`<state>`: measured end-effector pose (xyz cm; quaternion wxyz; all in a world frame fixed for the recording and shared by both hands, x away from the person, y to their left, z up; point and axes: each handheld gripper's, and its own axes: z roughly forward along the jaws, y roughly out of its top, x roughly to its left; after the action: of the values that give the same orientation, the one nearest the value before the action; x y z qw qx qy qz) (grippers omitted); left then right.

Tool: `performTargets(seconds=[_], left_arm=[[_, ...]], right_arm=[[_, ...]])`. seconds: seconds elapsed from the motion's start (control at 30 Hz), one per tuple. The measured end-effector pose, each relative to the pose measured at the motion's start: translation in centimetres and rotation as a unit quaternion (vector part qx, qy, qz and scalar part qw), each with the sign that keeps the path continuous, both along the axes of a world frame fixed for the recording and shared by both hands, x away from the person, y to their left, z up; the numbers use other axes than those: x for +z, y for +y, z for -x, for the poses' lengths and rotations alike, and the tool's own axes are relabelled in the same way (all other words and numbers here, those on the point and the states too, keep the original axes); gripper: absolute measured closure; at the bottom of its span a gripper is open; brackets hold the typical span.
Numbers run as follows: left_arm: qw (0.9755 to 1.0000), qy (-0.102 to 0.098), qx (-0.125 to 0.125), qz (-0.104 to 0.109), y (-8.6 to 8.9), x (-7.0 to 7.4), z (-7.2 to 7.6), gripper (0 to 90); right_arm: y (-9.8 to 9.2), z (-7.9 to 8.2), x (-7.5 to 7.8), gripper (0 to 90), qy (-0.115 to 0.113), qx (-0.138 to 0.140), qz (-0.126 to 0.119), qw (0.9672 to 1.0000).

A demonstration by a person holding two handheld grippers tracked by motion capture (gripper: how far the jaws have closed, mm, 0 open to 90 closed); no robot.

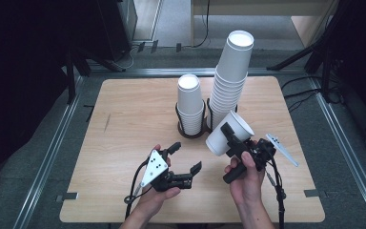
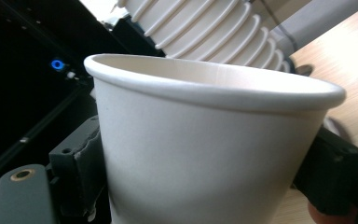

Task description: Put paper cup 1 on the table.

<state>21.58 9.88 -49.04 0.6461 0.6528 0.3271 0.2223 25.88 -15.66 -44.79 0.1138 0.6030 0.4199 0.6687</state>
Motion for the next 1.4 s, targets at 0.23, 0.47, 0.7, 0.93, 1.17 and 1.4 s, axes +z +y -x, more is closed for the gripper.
performTargets(seconds=[0.23,0.47,0.7,0.93,1.17,1.4], left_arm=[[1.0,0.001,0.001,-0.002,0.0,0.0,0.0,8.9],[1.0,0.003,0.0,-0.003,0.0,0.0,0.0,8.9],[1.0,0.006,0.0,-0.004,0.0,-0.1,-0.1,8.9],[1.0,0.008,0.0,-0.004,0.0,-0.1,-0.1,8.9],[0.9999,0.01,0.003,-0.005,0.1,-0.2,-0.2,8.9],[0.9999,0.011,0.004,-0.006,0.0,-0.3,-0.3,8.9]], right_arm=[[-0.3,0.3,0.3,15.1,-0.044,-0.025,0.051,0.9974],[-0.8,0.2,0.4,15.2,-0.087,-0.065,0.125,0.9862],[-1.3,-0.2,0.2,15.2,-0.135,-0.107,0.206,0.9632],[-2.2,-1.1,-0.4,15.2,-0.164,-0.134,0.254,0.9438],[-3.0,-2.0,-1.2,15.6,-0.185,-0.151,0.304,0.9222],[-3.6,-2.9,-2.0,15.6,-0.199,-0.152,0.338,0.9071]])
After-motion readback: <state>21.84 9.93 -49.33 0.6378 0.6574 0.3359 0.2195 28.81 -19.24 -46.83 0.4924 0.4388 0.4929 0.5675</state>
